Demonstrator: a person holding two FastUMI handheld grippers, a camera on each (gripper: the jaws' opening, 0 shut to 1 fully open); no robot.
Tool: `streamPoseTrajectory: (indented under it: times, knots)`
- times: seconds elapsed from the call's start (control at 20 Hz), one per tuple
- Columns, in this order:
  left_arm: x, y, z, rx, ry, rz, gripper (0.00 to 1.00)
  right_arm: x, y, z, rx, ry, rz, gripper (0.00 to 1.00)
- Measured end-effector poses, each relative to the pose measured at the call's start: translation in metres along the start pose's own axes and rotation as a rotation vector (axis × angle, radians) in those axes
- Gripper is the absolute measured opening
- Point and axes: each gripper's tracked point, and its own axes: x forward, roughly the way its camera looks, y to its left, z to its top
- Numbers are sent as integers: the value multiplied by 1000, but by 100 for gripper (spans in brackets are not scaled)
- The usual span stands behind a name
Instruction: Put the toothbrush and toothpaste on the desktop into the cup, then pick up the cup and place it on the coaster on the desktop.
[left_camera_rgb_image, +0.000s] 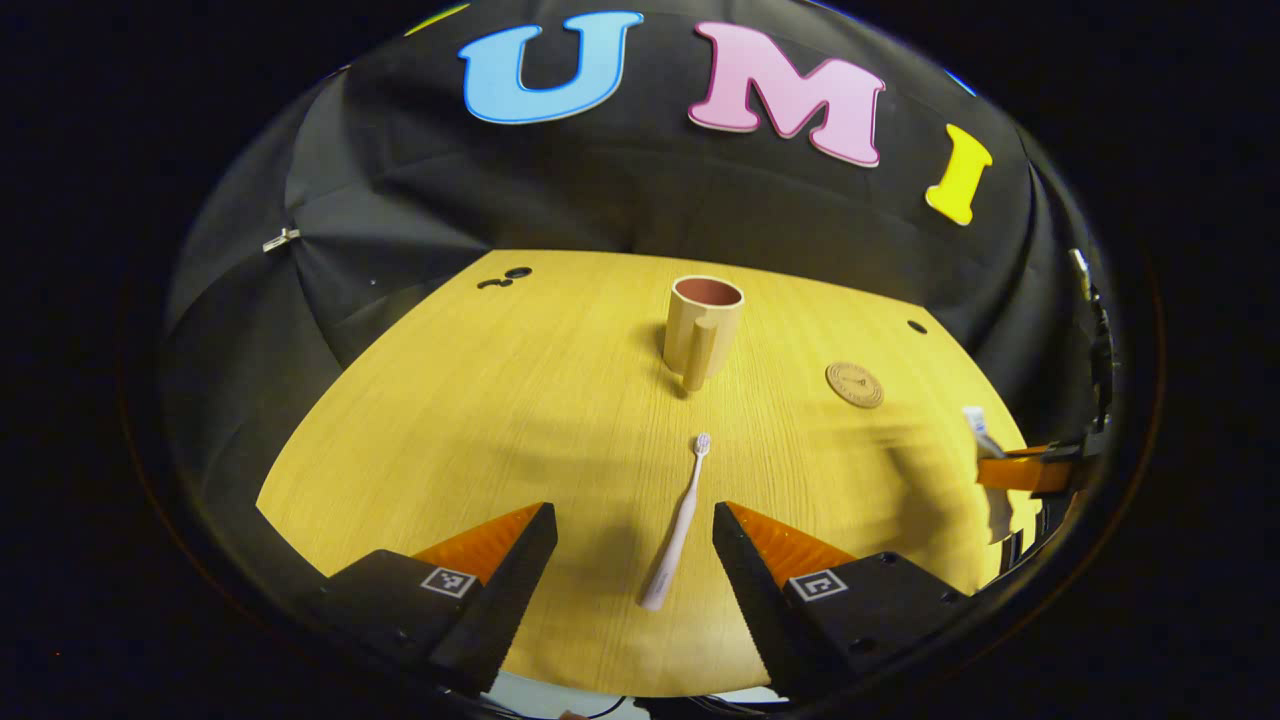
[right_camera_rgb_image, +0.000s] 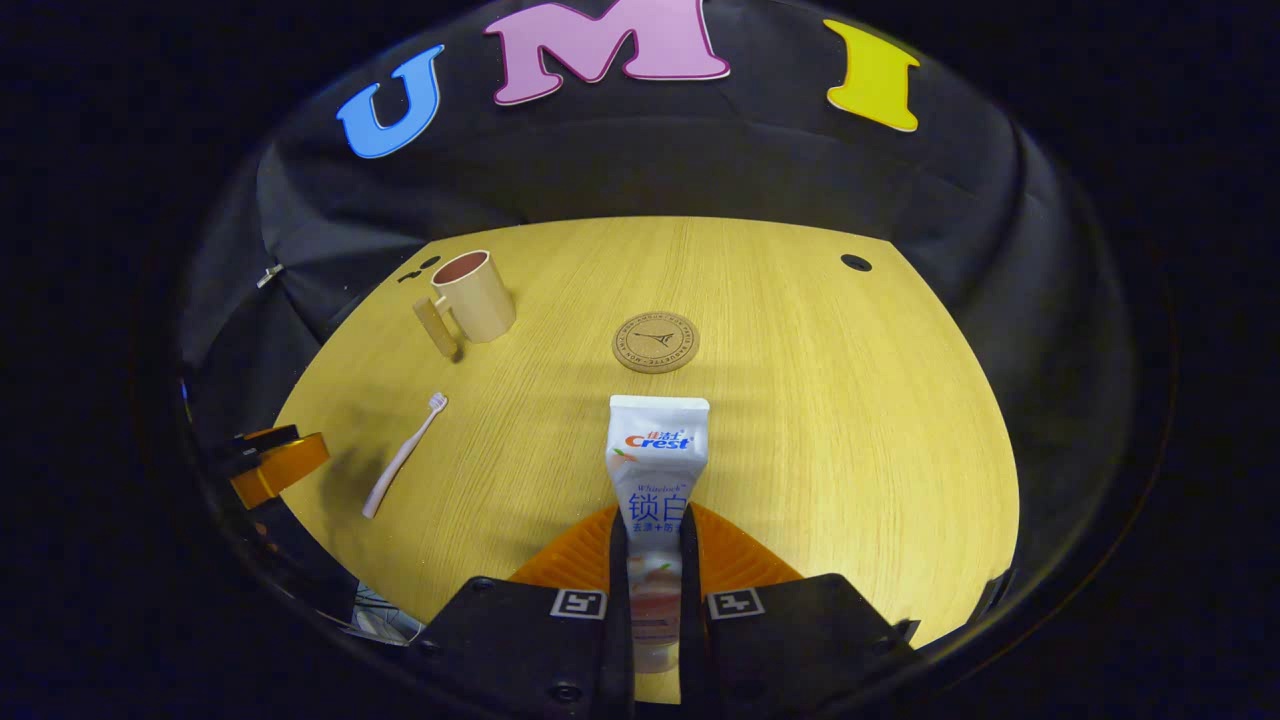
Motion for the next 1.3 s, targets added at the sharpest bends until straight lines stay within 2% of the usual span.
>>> streamPoseTrajectory:
  times: [0.25, 0.65, 0.7, 0.75, 0.8, 0.85, 0.95, 1.05, 1.1, 1.2, 1.25, 1.3]
  knots:
    - [36, -16, -22, 47, 136, -42, 96, -25, -25, 9, 21, -46, 3, 22]
    - [61, -17, -44, 43, 288, 5, 82, -39, -49, 17, 69, -90, 23, 22]
    - [62, -18, -46, 49, 305, 6, 71, -38, -50, 19, 73, -95, 27, 22]
    - [62, -19, -50, 49, 321, 9, 64, -37, -51, 21, 77, -97, 32, 22]
    - [62, -19, -53, 52, 337, 16, 63, -37, -51, 22, 81, -98, 37, 22]
    - [63, -19, -53, 59, 337, 20, 53, -37, -51, 24, 81, -100, 44, 22]
    - [65, -24, -53, 71, 350, 11, 49, -35, -49, 29, 75, -104, 58, 22]
    - [64, -28, -53, 87, 368, -1, 38, -33, -45, 39, 52, -118, 73, 22]
    - [65, -30, -52, 93, 379, -3, 28, -33, -44, 46, 39, -129, 81, 22]
    - [67, -32, -52, 108, 402, 9, 17, -32, -38, 62, 30, -153, 101, 21]
    - [66, -32, -51, 120, 409, 9, 9, -31, -34, 72, 27, -166, 113, 21]
    - [66, -32, -51, 128, 414, 4, 9, -31, -30, 82, 25, -180, 124, 21]
